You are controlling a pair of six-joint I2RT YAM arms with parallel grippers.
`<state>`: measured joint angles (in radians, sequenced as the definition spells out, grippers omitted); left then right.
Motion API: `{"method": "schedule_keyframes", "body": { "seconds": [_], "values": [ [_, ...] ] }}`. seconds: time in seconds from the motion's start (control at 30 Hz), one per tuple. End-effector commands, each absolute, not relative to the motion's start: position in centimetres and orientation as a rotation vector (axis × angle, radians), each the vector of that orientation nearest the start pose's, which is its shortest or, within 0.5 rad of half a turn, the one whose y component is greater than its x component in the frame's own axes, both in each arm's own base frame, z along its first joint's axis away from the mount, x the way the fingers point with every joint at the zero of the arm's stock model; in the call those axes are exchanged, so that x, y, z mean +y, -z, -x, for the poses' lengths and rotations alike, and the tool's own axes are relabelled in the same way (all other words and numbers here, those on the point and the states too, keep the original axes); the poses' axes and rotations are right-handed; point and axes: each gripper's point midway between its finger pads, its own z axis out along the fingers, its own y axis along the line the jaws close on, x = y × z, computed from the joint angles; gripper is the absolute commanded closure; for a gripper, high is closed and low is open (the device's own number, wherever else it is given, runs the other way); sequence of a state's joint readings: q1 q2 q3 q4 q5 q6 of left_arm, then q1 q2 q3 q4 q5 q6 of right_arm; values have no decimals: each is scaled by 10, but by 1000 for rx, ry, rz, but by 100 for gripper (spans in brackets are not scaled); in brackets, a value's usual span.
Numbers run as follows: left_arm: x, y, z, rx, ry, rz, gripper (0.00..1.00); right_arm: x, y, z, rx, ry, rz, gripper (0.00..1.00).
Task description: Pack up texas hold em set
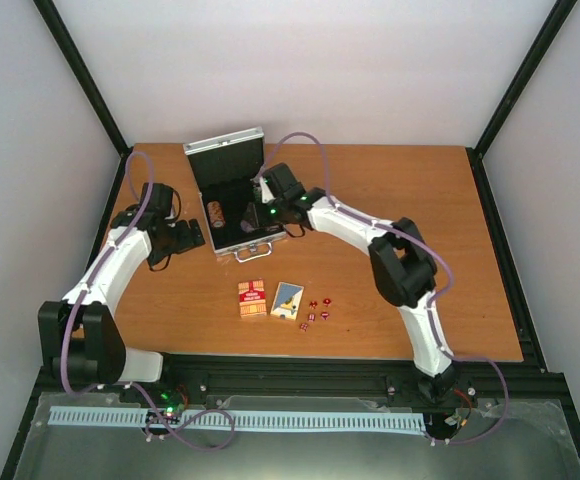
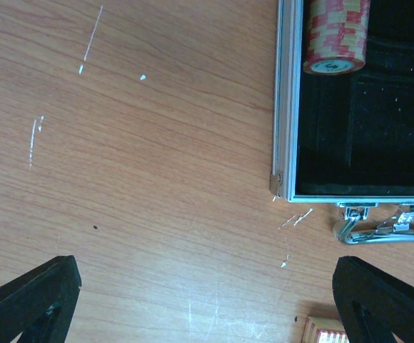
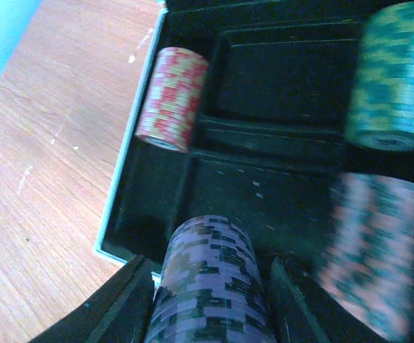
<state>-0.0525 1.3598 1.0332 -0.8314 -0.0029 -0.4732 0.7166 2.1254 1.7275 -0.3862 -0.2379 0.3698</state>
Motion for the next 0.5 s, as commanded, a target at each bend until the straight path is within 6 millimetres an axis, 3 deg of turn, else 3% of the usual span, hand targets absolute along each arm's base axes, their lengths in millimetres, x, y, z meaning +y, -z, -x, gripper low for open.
{"method": "schedule_keyframes", "body": {
  "seconds": [0.0, 0.17, 0.47],
  "values": [
    [-11, -144, -321, 2622, 132, 592, 0, 468, -175, -419, 2226, -999, 566, 97],
    [-11, -138, -317, 2634, 125, 606, 0, 493, -167, -425, 2206, -1060, 559, 97],
    [-9, -131, -311, 2653, 108, 611, 0, 506, -132, -428, 2254, -1075, 533, 97]
  ]
}}
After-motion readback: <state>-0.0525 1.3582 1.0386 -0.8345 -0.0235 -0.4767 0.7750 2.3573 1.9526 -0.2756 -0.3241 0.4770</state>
